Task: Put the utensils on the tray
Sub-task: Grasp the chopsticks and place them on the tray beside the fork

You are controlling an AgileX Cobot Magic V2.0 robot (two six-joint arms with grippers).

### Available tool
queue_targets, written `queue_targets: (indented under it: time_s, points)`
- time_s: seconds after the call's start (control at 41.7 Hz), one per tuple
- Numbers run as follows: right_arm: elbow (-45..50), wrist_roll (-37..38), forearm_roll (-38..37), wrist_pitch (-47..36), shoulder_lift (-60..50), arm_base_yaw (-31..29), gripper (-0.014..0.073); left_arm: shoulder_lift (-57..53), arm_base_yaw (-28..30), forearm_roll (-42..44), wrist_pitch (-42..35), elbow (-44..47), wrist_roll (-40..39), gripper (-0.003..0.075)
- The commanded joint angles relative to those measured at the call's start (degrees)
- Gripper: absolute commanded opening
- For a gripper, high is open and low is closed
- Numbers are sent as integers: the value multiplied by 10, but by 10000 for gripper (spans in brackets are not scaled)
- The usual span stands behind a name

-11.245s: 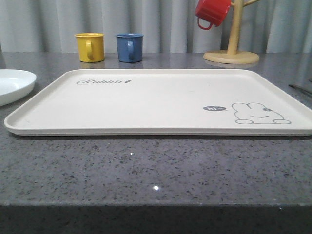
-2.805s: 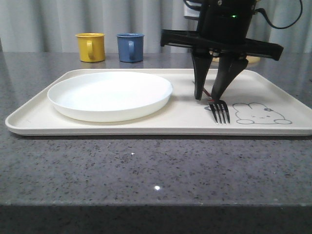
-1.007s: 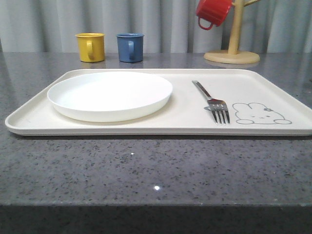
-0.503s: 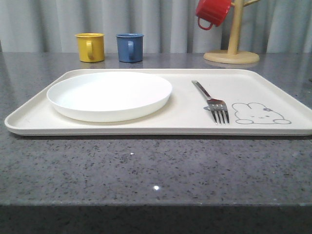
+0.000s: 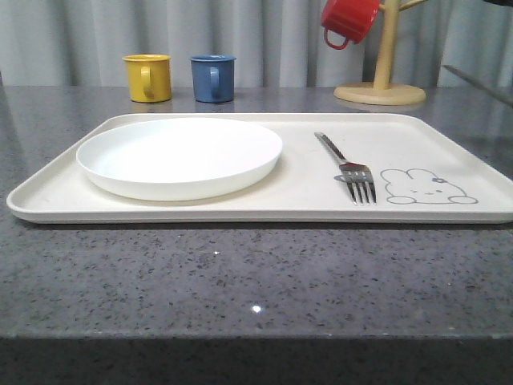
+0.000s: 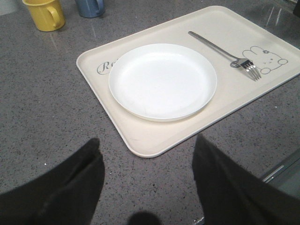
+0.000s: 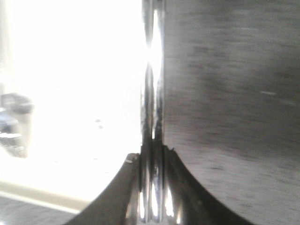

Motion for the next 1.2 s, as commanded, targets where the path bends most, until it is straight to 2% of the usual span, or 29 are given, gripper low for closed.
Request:
queue_targets:
  time_s: [0.0,0.288,0.623,0.839,0.911,1.055,1.103,1.175]
  points:
    - [-17,0,49,-6,-18,32,57,4,-5,-3,-42,-15,-6,407]
    - [-17,74,76,-36,38,75,57,4,-5,-3,-42,-15,-6,407]
    - [-18,79,76,-53,72,76,60,4,-5,-3,-42,-15,-6,407]
    - [-18,79,76,-27,84,76,64,4,-5,-3,-42,-15,-6,407]
    - [-18,79,76,-26,83,76,116,4,-5,-3,-42,-15,-6,407]
    - [-19,71,76,-31,75,76,316,4,-5,-3,-42,-15,-6,407]
    - [-19,68,75,-36,68,76,353,4,-5,-3,-42,-15,-6,407]
    - [-19,65,73,-41,50,76,362,4,-5,-3,-42,-15,-6,407]
